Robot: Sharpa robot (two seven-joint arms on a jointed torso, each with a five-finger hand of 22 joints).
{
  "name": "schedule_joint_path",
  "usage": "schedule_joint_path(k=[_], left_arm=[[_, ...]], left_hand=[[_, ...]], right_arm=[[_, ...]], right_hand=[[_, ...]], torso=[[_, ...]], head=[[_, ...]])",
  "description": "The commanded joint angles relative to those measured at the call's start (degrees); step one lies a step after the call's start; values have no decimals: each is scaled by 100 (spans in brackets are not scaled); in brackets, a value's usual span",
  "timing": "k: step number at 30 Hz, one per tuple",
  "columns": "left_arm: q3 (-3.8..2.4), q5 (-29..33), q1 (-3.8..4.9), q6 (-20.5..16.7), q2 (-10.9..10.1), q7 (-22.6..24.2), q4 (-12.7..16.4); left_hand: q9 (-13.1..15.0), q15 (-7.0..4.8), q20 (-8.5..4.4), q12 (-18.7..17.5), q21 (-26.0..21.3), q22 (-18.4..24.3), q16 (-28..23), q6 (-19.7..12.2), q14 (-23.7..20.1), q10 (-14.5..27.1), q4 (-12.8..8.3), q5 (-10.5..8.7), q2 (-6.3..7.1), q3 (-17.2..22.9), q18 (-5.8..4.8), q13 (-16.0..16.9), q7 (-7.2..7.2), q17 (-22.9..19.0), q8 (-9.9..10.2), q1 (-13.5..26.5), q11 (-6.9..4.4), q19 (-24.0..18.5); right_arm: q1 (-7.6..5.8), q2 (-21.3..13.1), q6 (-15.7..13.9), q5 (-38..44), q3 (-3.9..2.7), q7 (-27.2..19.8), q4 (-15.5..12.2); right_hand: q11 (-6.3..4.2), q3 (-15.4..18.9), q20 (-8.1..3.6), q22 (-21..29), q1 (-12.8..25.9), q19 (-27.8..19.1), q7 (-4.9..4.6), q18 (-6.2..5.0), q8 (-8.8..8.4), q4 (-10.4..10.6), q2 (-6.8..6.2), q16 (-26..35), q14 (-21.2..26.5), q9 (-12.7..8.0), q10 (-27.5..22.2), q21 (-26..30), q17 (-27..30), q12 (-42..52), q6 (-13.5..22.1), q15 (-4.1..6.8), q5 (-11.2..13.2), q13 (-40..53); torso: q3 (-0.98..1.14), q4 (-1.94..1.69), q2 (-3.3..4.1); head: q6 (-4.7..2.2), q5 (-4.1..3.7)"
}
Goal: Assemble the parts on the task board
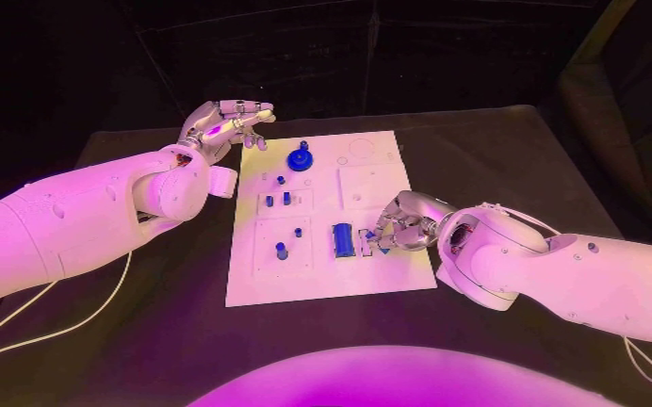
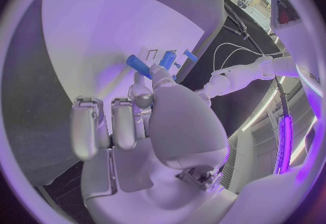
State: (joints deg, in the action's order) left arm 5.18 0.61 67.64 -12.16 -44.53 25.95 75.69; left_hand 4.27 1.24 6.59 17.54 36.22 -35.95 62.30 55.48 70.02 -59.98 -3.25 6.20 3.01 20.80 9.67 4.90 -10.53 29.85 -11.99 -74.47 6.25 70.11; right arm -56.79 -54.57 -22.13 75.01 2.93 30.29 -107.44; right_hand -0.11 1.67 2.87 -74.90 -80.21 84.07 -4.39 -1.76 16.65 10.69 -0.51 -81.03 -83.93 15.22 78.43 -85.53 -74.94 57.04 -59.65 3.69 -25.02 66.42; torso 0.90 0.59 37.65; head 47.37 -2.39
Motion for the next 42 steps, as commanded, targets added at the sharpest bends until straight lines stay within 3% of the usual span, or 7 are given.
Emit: schedule_joint_path(k=[1,8,11,26,42], left_arm=[[-6,14,9,64,2,23,13],[-6,14,10,71,5,19,11],[-6,14,10,71,7,10,9],[-6,14,10,97,19,-11,-1],[-6,14,10,111,28,-19,-12]], left_hand=[[8,6,30,28,-15,7,-10,-39,-25,28,7,-4,-45,-40,79,7,-3,-6,-29,-4,5,-27],[8,6,30,28,-15,7,-10,-39,-25,28,7,-4,-45,-40,79,7,-3,-6,-29,-4,5,-27],[7,7,31,38,-21,12,-11,-50,-33,40,8,-3,-50,-45,79,7,-5,-20,-40,-7,7,-27],[7,7,31,38,-21,12,-11,-50,-33,40,8,-3,-50,-45,79,7,-5,-20,-40,-7,7,-27],[7,7,31,38,-21,12,-11,-50,-33,40,8,-3,-50,-45,79,7,-5,-20,-40,-7,7,-27]], right_arm=[[-7,85,-294,-110,-2,66,34],[-7,212,-110,67,-3,303,175],[-8,274,21,248,-3,450,235],[-8,452,410,508,-3,696,301],[-7,464,453,523,-3,654,207]], right_hand=[[-2,42,-11,-988,159,171,-6,19,7,113,-24,-27,-351,-4,52,-40,-116,60,-38,11,-142,24],[-17,108,-21,-1007,340,186,18,24,34,271,-36,-42,-356,23,84,-53,-139,98,-108,22,-206,56],[-36,176,-33,-1010,437,188,43,24,63,368,-51,-44,-356,49,104,-55,-144,113,-156,38,-394,71],[-77,205,-57,-1030,427,204,96,30,132,420,-14,-62,-361,100,124,-69,-174,125,-253,68,-507,86],[-116,262,-91,-1060,497,228,144,38,216,536,41,-95,-371,170,186,-91,-228,216,-351,102,-516,156]], torso=[[5,-6,-2],[5,-4,0],[5,3,2],[10,3,-1],[8,0,-2]], head=[[-2,5],[5,30],[3,37],[34,30],[36,29]])
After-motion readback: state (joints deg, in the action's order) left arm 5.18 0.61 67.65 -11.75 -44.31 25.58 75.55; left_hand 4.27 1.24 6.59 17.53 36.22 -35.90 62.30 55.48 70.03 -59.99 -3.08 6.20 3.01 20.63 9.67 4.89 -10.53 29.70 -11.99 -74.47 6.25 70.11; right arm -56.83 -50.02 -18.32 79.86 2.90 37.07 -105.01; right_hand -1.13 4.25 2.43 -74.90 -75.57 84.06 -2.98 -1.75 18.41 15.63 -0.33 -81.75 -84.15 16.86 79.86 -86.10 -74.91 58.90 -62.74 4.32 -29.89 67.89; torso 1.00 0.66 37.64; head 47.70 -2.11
